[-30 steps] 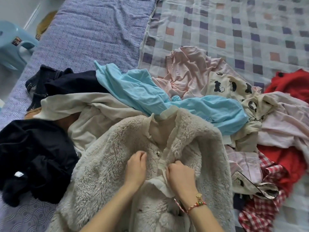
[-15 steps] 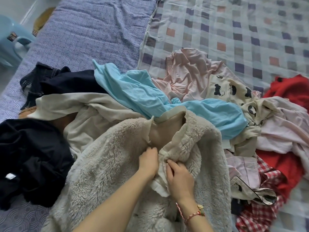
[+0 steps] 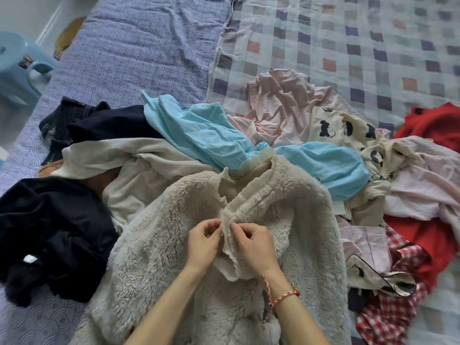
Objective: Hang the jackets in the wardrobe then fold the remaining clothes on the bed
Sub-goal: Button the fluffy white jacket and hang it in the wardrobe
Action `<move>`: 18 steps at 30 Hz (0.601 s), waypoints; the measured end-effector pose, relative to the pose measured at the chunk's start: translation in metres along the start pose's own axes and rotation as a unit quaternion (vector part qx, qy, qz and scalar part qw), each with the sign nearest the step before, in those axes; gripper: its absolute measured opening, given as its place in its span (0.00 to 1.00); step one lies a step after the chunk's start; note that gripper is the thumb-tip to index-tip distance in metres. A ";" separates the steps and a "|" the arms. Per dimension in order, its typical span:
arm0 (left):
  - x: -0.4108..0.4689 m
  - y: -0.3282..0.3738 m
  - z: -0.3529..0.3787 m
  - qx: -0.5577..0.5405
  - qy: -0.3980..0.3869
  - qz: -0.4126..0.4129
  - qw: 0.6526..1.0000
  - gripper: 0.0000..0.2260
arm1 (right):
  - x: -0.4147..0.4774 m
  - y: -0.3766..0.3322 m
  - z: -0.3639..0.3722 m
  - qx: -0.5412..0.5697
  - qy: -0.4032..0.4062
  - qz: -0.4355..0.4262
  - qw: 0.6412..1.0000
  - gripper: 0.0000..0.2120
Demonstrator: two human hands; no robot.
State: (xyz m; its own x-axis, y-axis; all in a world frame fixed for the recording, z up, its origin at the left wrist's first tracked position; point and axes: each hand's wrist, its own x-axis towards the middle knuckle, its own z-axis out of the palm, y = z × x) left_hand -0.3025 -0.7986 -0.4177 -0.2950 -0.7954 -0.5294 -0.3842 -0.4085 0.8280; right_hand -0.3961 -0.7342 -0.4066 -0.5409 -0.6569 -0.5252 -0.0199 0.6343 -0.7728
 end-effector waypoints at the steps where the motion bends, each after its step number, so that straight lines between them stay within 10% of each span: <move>1: 0.000 -0.001 -0.001 -0.009 0.000 -0.007 1.000 0.05 | -0.001 0.000 -0.001 0.006 -0.003 -0.001 1.000 0.10; 10: 0.000 -0.005 -0.010 -0.036 -0.046 -0.013 0.998 0.08 | 0.010 -0.011 -0.012 0.123 -0.085 0.099 0.984 0.11; 18: 0.005 -0.017 -0.007 -0.056 -0.048 -0.072 0.995 0.05 | 0.029 -0.018 -0.021 -0.121 -0.178 0.035 0.976 0.08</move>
State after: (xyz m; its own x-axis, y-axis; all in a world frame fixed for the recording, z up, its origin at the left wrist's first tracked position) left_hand -0.2914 -0.7986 -0.4329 -0.3279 -0.6806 -0.6551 -0.3311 -0.5667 0.7545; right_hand -0.4290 -0.7557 -0.4002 -0.2222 -0.6818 -0.6970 -0.2147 0.7316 -0.6471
